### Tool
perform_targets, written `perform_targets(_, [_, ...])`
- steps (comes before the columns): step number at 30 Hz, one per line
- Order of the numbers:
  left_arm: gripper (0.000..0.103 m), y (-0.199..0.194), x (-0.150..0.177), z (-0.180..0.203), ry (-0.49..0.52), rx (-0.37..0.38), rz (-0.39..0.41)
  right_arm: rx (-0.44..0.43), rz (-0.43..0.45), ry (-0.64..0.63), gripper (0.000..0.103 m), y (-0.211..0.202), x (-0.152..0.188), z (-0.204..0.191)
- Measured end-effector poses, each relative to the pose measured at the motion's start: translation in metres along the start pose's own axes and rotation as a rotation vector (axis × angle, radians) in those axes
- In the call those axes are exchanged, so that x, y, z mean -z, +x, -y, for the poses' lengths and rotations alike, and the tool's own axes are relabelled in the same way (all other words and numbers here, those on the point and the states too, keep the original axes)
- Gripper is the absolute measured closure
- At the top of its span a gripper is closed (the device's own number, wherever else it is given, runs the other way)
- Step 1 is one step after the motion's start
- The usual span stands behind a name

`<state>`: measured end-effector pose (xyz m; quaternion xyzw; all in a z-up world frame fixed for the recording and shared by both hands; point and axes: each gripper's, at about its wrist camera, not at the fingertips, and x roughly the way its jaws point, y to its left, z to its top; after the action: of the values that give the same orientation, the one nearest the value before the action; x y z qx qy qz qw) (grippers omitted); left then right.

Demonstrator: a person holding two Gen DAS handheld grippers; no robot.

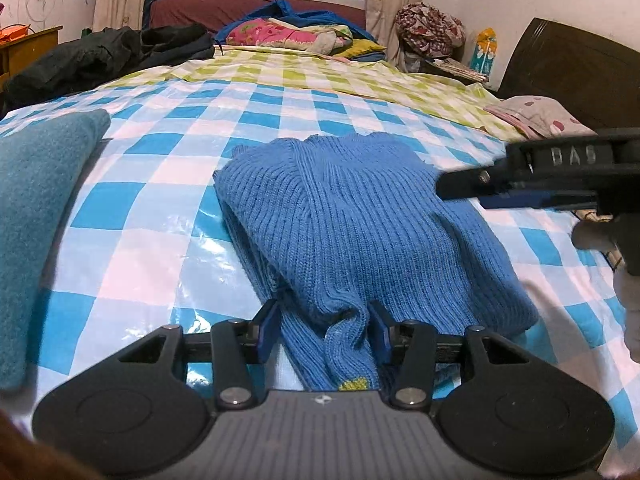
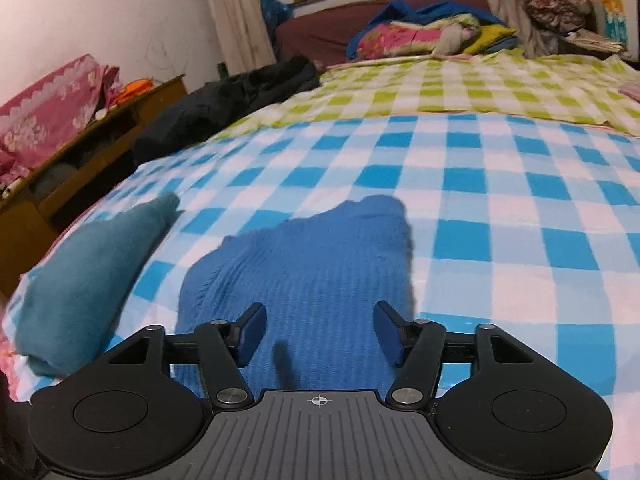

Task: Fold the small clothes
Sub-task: 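Press and straighten the folded sweater with both grippers, then open both grippers and pull them back from the folded blue sweater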

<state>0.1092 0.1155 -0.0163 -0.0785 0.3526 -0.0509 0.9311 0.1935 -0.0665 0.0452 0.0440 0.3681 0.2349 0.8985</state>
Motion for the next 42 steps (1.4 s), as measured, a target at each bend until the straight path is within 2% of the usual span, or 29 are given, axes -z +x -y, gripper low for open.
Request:
perform_targets(4, [0.05, 0.001, 0.0, 0.0, 0.002, -0.002, 0.0, 0.041, -0.046, 0.025, 0.042, 0.007, 0.008, 0.018])
perform_targets(9, [0.049, 0.001, -0.001, 0.0, 0.001, -0.001, 0.0, -0.011, -0.069, 0.123, 0.041, 0.012, 0.016, 0.034])
perform_targets(14, [0.049, 0.001, 0.0, 0.0, 0.002, -0.001, 0.0, -0.036, -0.068, 0.13, 0.04, 0.011, 0.019, 0.036])
perform_targets(18, [0.049, 0.001, -0.001, 0.0, 0.001, -0.001, 0.0, -0.056, -0.073, 0.153, 0.034, 0.01, 0.023, 0.042])
perform_targets(23, [0.049, 0.001, 0.0, 0.0, 0.002, -0.002, 0.0, -0.088, -0.093, 0.188, 0.031, 0.013, 0.028, 0.049])
perform_targets(28, [0.048, 0.002, -0.001, 0.001, 0.007, -0.002, 0.001, -0.143, -0.114, 0.253, 0.031, 0.017, 0.035, 0.057])
perform_targets(31, [0.048, 0.003, -0.002, 0.002, 0.016, -0.002, 0.003, -0.161, -0.115, 0.246, 0.031, 0.018, 0.038, 0.054])
perform_targets(42, [0.049, 0.01, -0.006, 0.006, 0.054, 0.002, 0.013, -0.064, -0.124, 0.136, 0.058, 0.002, 0.048, 0.03])
